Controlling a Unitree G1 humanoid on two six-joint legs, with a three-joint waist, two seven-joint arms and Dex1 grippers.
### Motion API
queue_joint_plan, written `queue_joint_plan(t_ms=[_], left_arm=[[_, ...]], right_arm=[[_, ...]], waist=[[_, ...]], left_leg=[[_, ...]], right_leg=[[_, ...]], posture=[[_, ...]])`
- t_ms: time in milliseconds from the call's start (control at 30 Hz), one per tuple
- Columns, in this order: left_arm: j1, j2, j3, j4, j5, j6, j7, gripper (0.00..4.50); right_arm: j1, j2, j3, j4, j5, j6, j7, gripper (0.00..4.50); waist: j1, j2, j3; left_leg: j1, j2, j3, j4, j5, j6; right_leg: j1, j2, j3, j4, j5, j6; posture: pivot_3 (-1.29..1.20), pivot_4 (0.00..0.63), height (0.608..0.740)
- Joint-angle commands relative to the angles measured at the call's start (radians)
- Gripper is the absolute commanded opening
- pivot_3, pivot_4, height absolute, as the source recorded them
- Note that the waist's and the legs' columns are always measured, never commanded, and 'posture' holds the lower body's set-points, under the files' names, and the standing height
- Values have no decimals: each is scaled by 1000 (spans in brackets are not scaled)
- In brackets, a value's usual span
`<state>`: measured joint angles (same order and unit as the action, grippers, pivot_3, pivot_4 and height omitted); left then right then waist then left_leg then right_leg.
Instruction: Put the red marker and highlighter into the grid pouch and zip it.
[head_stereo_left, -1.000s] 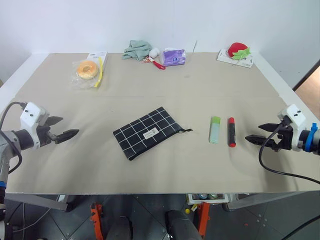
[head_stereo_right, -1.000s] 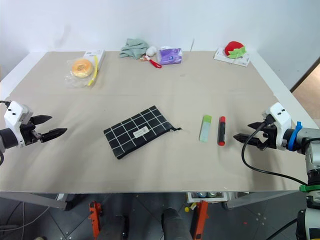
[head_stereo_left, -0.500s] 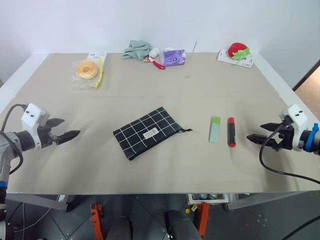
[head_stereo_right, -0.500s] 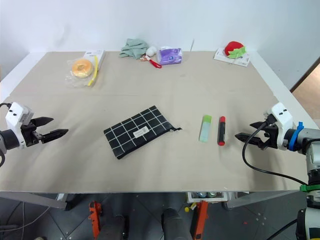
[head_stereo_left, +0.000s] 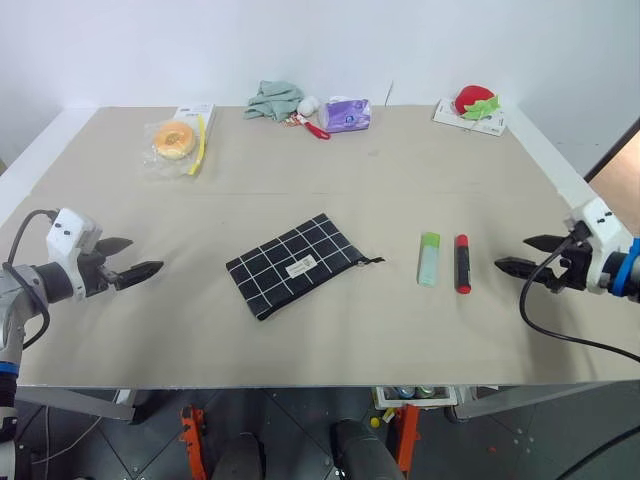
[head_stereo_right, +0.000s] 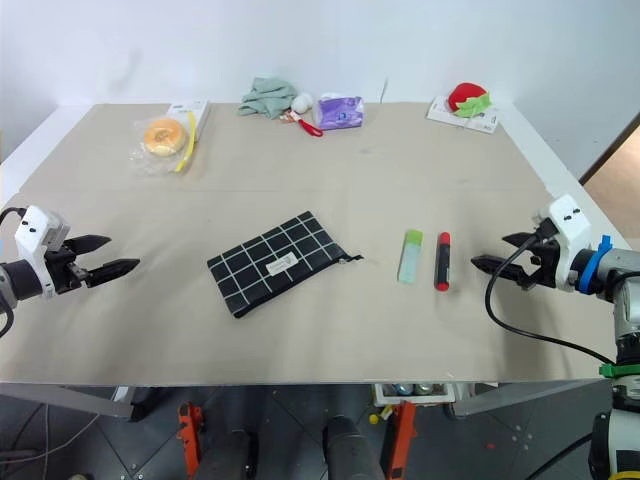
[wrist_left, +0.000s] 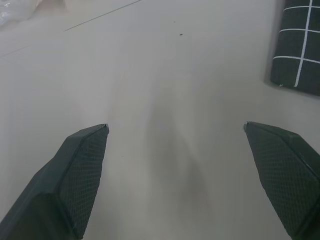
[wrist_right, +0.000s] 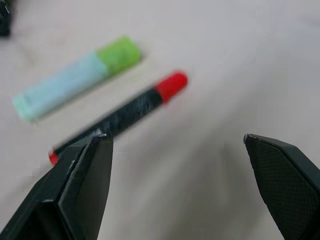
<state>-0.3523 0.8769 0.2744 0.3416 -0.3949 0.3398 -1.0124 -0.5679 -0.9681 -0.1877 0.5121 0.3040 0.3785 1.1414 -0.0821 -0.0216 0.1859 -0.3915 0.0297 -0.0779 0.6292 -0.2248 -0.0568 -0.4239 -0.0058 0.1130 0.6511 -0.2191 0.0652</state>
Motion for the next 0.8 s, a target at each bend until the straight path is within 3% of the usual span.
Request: queue_joint_plan(t_ms=[33, 133, 233, 467, 633, 700, 800], left_arm=[[-23, -12, 57, -42, -32, -61, 5, 4500], [-18, -40, 66, -87, -49, -102, 5, 4500], [8, -70, 47, -135, -16, -213, 0, 4500], [60, -109, -130, -173, 240, -692, -6, 4500], [24, -92, -239, -44, 432, -1087, 42, 4500], [-12, -84, -281, 42, 578, -1294, 117, 4500], [-61, -86, -318, 133, 726, -1470, 223, 4500]], right_arm=[[-37, 51, -56, -232, 160, 119, 17, 3149], [-26, 125, -4, -413, 211, 216, -34, 1755], [-46, 263, 107, -496, 162, 257, -161, 203], [-111, 558, 288, -387, -5, 218, -414, 82], [-138, 630, 389, -255, -144, 180, -510, 82], [-128, 632, 418, -228, -191, 194, -539, 82], [-112, 635, 419, -238, -204, 206, -549, 82]], waist=[[0, 0, 0], [2, 0, 0], [1, -3, -2], [5, -4, -2], [10, -4, -3], [10, -4, -3], [9, -5, -4]], left_leg=[[0, 0, 0, 0, 0, 0], [0, 0, -2, 1, 0, 0], [-1, 0, -2, 2, 0, 0], [-1, 0, -2, 3, 0, -1], [-2, -1, -2, 3, 1, -1], [-2, -1, -2, 3, 1, -1], [0, 0, -2, 3, 1, -1]], right_leg=[[0, 0, 0, 0, 0, 0], [0, 1, 0, 2, 0, 0], [0, 1, -1, 2, 0, 0], [0, 1, 0, 2, 1, -1], [0, 0, -1, 1, 5, -6], [0, 0, -1, 1, 5, -7], [1, 0, -1, 1, 5, -6]], posture=[[0, 150, 739], [0, 150, 739], [0, 150, 739], [0, 150, 739], [0, 150, 739], [0, 150, 739], [0, 150, 739]])
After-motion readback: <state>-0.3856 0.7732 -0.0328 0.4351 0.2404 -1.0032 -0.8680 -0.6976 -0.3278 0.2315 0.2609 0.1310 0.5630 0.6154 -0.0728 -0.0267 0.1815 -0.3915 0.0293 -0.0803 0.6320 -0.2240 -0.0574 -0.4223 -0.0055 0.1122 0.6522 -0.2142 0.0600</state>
